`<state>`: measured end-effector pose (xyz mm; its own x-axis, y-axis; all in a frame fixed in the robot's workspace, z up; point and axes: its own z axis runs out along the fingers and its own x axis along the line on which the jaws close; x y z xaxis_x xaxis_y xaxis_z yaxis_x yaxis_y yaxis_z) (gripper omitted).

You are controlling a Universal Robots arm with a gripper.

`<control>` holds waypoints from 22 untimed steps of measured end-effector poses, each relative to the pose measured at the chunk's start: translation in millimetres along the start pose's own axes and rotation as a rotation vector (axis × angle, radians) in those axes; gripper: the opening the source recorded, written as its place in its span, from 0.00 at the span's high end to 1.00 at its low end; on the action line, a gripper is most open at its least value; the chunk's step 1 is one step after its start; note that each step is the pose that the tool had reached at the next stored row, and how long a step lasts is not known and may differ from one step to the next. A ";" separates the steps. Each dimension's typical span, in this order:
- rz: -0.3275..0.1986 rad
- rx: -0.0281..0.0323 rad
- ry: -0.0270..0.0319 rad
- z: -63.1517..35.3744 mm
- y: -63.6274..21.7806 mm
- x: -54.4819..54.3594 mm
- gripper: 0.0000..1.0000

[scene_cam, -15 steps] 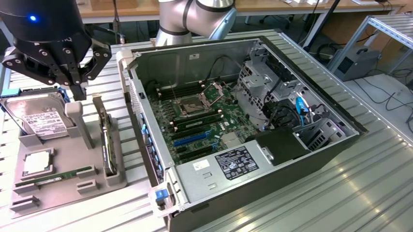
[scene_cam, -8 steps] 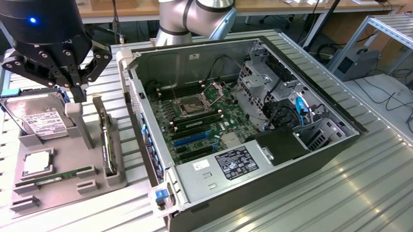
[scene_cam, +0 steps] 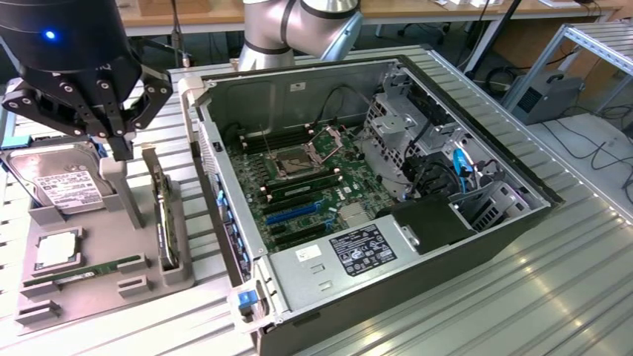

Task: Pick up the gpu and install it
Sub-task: 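Reach for the gpu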

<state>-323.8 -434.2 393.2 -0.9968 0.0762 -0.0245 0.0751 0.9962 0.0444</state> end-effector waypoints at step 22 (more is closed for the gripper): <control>0.000 0.0000 0.0000 -0.4 -9.8 -0.7 0.89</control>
<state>-323.8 -444.0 393.2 -0.9968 0.0762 -0.0245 0.0751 0.9962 0.0444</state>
